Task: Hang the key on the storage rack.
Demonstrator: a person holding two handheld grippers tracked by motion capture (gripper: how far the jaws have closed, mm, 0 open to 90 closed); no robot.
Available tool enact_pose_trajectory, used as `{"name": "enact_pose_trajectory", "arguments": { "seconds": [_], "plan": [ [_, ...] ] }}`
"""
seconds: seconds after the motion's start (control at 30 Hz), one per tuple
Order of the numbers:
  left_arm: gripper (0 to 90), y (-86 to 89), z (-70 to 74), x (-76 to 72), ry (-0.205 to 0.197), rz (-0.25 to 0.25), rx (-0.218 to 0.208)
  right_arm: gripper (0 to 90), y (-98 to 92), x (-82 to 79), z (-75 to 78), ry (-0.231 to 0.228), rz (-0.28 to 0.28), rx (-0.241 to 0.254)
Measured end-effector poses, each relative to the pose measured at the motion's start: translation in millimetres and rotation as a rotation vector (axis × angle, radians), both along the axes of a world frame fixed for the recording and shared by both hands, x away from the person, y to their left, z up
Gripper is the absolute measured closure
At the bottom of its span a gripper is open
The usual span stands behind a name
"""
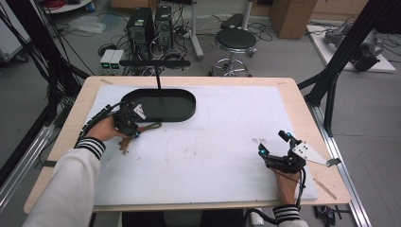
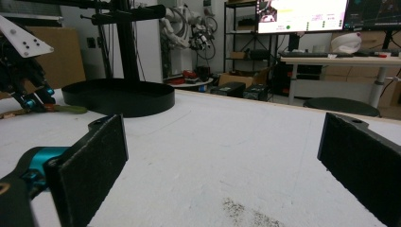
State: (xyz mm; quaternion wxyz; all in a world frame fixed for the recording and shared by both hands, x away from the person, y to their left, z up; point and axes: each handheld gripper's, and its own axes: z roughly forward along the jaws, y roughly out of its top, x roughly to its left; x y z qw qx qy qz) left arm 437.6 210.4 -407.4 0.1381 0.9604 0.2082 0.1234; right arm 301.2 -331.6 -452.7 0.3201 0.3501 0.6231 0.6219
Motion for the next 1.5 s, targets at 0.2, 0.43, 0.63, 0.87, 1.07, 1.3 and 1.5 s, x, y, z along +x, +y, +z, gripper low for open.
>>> {"name": "enact_pose_trajectory", "arguments": {
  "seconds": [0.2, 0.43, 0.63, 0.87, 1.07, 1.3, 1.5],
  "plan": [
    [74.8, -3.2, 2.6, -0.4, 0.0, -0.011, 0.022, 1.4, -0.2, 0.2, 0.0, -0.002, -0.001, 0.0],
    [77.0, -4.7, 3.6, -1.1, 0.001, -0.004, 0.036, 1.4, -0.5, 0.1, 0.0, 0.001, -0.001, 0.0],
    [77.2, -4.0, 7.0, -3.0, -0.004, 0.002, 0.014, 1.4, -0.6, 0.0, 0.0, 0.003, 0.0, 0.002],
    [77.1, 5.8, 20.8, -5.6, -0.039, 0.017, -0.089, 1.4, -0.3, 0.1, -0.1, -0.001, -0.002, 0.0],
    [77.1, 17.5, 37.8, -9.4, -0.12, 0.059, -0.181, 1.4, -0.4, 0.4, -0.1, -0.005, 0.0, -0.002],
    [77.1, 30.3, 49.3, -10.9, -0.182, 0.122, -0.249, 1.4, 0.2, -0.4, 0.0, 0.004, 0.002, 0.0],
    [77.1, 45.1, 57.5, -10.5, -0.244, 0.231, -0.38, 1.4, 0.2, -0.4, 0.0, 0.004, 0.002, 0.0]
  ]
}}
